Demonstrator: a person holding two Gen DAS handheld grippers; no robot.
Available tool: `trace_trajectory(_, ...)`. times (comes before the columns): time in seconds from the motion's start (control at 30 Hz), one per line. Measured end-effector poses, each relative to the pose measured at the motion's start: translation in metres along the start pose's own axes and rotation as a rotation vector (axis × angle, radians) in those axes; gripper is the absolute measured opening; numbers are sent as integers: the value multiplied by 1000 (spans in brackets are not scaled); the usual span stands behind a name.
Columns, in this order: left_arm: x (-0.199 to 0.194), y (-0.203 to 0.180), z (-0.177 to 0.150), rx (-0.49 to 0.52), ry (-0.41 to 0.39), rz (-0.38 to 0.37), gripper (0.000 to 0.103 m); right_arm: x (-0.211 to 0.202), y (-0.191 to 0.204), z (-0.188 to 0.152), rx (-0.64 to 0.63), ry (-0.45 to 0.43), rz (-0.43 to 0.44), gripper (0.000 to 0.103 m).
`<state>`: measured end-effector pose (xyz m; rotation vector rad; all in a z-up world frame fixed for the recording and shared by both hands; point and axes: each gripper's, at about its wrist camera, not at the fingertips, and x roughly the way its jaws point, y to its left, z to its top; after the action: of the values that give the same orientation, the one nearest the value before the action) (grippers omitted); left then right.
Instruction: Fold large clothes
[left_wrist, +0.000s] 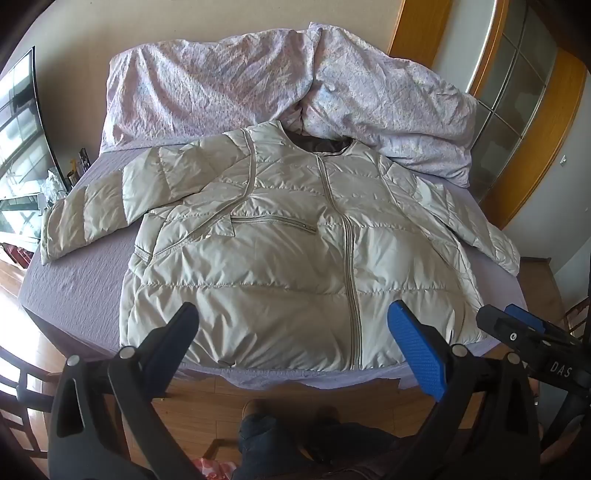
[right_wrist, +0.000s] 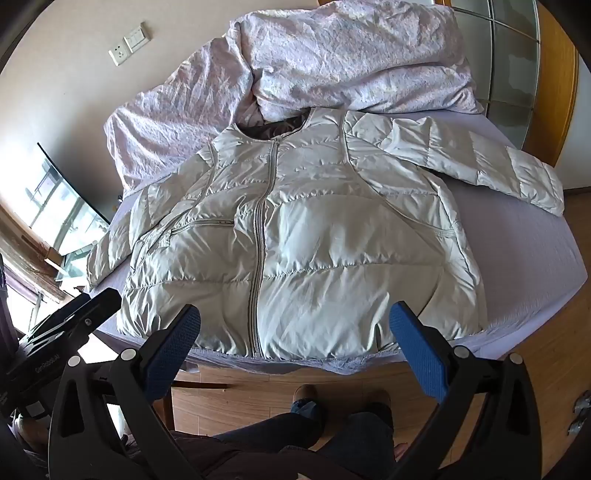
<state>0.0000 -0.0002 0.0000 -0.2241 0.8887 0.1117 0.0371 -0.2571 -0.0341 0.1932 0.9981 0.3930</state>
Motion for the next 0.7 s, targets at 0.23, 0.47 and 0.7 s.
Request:
trace_trajectory(0.23,0,0,0,-3,1,-3,101,0,0,0,-3,-3,0,102)
trace_trajectory(0.47,0,0,0,-3,0,-4,101,-1,0,0,-2,-6,-2,102)
trace_trajectory(0.7,0,0,0,-4,-1,-4,101,0,-1,-1,7,-1,-3,102)
